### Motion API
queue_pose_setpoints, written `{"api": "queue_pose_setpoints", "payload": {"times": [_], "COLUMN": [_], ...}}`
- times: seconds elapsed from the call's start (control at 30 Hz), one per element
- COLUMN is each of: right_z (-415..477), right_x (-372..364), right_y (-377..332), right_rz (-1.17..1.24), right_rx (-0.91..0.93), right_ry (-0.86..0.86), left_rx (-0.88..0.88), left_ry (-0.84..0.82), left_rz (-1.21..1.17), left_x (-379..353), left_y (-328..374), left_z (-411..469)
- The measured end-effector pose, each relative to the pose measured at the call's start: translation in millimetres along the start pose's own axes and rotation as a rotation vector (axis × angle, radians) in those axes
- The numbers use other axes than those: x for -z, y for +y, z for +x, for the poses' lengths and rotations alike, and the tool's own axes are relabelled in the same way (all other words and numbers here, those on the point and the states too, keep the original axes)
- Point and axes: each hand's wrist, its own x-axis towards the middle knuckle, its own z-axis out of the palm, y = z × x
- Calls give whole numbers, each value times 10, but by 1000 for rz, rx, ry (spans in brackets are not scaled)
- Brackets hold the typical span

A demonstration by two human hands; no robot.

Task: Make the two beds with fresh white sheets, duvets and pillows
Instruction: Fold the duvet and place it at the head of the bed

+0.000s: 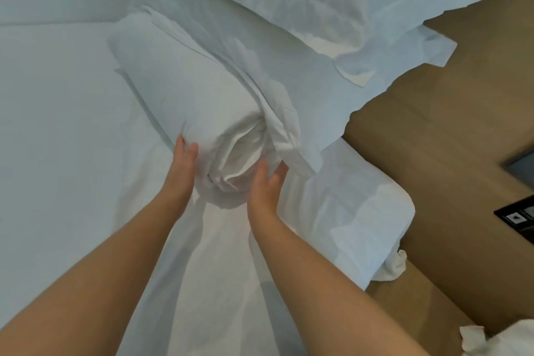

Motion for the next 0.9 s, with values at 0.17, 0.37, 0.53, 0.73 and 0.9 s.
{"api": "queue_pose_setpoints", "payload": {"times": [0.17,0.37,0.53,0.73,0.9], "right_z": [155,254,304,267,155], "right_x": [-447,-886,-1075,-957,-933], "right_y": [98,150,171,126,84], "right_rz": [179,112,114,131,175], "right_rx": [-111,-175,-180,-174,-171], "right_ry": [14,118,123,109,58], "left_rx": [59,87,139,155,191], "left_ry": [73,94,47,-52,-59], "left_rz": [-72,-25,16,-166,-154], "left_x": [-164,-271,-188,-81,-110], "left_y": [-38,-128,-96,-185,-165], "left_z": [236,417,561,497,439]}}
